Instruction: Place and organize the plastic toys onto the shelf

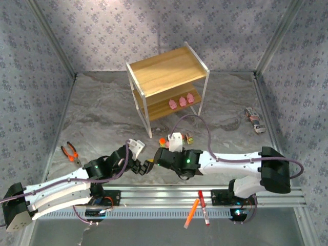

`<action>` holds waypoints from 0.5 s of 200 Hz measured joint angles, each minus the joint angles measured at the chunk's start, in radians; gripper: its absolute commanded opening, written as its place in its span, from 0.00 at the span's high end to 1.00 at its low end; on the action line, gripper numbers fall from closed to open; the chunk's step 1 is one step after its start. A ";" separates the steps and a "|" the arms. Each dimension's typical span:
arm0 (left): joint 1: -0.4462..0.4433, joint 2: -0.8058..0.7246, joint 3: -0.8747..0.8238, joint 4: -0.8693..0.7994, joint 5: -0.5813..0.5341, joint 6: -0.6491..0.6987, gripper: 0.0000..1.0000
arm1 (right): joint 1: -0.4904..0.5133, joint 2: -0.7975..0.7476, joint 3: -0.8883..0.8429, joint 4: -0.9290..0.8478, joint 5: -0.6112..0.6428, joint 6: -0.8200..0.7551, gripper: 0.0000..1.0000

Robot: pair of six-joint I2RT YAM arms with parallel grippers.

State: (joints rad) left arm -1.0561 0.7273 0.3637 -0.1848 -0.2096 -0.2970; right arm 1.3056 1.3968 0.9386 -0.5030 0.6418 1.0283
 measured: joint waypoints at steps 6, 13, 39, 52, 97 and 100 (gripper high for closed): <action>0.000 0.000 0.000 0.000 0.000 0.000 0.01 | -0.002 -0.001 0.005 0.000 0.002 -0.006 0.80; 0.000 0.000 0.000 0.000 0.000 0.000 0.01 | -0.006 -0.001 0.013 -0.003 0.006 -0.016 0.80; 0.000 0.005 0.000 0.001 0.002 0.000 0.01 | -0.024 -0.001 0.038 -0.011 0.016 -0.054 0.80; 0.000 0.010 0.000 0.000 0.003 0.000 0.01 | -0.035 -0.003 0.053 -0.013 0.021 -0.077 0.80; 0.000 0.014 0.000 0.001 0.003 0.000 0.01 | -0.075 -0.009 0.085 -0.008 0.031 -0.161 0.80; 0.000 0.014 0.000 0.001 0.004 0.000 0.01 | -0.079 -0.009 0.087 -0.006 0.031 -0.167 0.80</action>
State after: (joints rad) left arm -1.0561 0.7414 0.3637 -0.1841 -0.2058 -0.2966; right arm 1.2270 1.3876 1.0256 -0.5095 0.6727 0.8612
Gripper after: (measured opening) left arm 0.993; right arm 0.204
